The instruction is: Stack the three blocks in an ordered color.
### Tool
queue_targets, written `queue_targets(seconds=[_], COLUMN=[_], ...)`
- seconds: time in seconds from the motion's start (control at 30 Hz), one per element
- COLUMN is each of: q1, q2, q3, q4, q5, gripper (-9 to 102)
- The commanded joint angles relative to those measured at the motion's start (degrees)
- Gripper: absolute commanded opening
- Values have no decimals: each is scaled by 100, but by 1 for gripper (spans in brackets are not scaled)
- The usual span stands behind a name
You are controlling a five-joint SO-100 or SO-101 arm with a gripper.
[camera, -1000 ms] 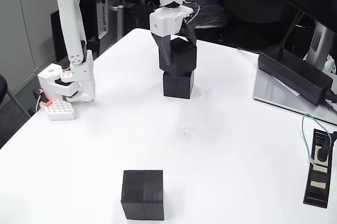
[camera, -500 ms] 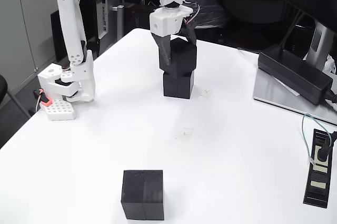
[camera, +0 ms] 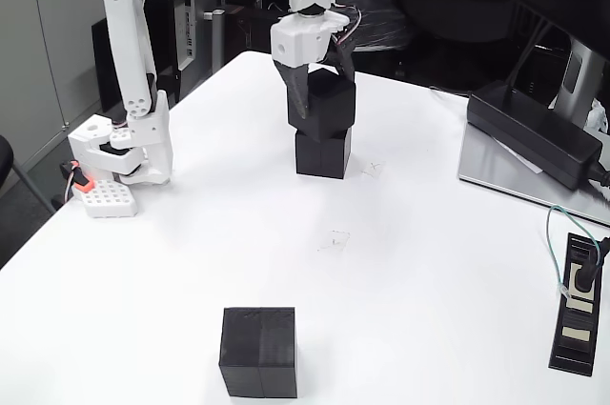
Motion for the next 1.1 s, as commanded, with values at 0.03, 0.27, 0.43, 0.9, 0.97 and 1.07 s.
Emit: queue_targets(seconds=[0.03,0.27,0.43,0.9,0.97,1.07], q1=[18,62,70,1081,1564,2382], q2=[18,18,62,501,545,545], q3=[-53,-53,-53,-817,-958,-1055], q4=[-123,-316,-246,290,290,290], q5=[9,26,26,0,-9,-18], gripper=[31,39,49,53,53,53])
